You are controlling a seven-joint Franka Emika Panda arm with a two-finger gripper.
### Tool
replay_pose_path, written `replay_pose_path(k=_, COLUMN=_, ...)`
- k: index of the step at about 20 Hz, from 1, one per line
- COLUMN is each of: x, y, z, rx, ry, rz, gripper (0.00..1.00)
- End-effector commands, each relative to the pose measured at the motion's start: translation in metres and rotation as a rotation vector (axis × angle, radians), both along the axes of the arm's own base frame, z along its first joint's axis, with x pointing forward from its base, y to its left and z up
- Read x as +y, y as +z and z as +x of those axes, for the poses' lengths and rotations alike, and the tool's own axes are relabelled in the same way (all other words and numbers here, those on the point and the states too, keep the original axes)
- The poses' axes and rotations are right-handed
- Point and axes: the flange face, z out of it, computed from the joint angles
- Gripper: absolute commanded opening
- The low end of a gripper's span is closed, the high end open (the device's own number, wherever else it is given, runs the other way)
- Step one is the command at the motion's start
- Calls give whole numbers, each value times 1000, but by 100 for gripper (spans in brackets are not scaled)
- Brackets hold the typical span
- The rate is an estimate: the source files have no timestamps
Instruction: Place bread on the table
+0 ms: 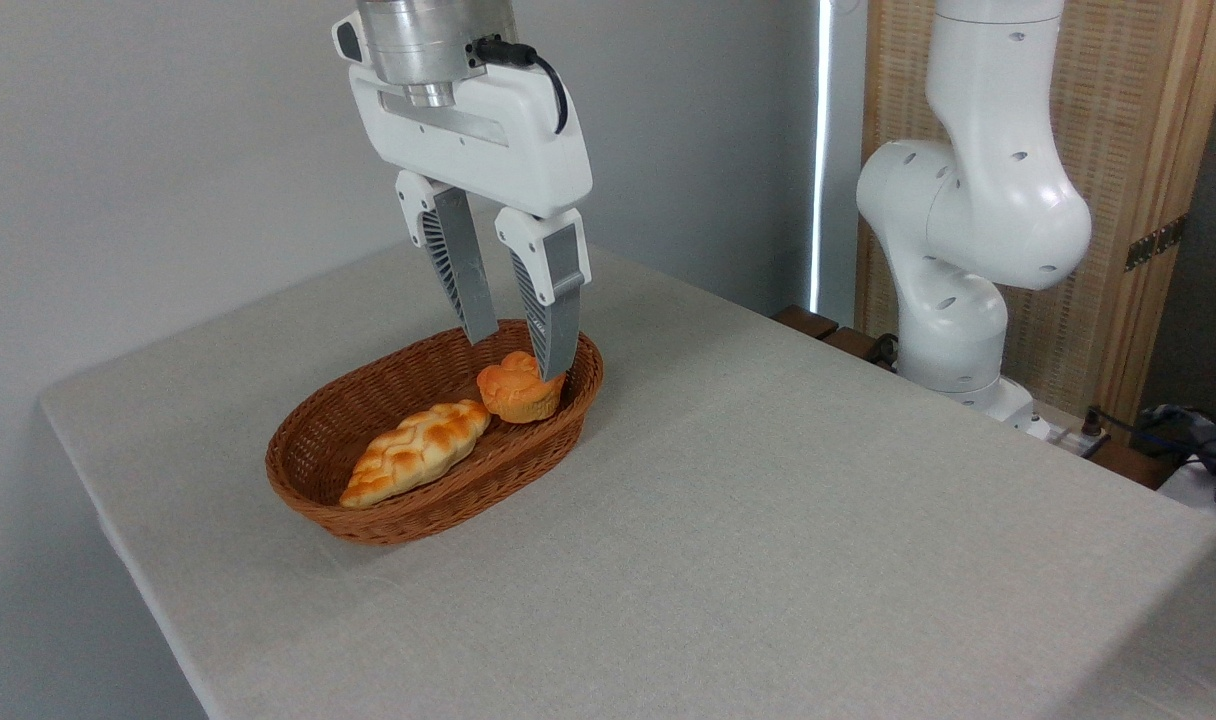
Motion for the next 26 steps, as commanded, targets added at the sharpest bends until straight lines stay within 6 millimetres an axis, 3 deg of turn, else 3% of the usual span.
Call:
replay_pose_path(k=1, x=4, y=3, z=-5, rx=12, ry=-5, rz=0, gripper=100)
replay_pose_path(k=17, x=4, y=-4, z=1, rx=10, ry=-9, rz=7, gripper=100)
replay_pose_path(k=26, x=13, y=-5, z=1, rx=6, ry=11, rz=0, gripper=100)
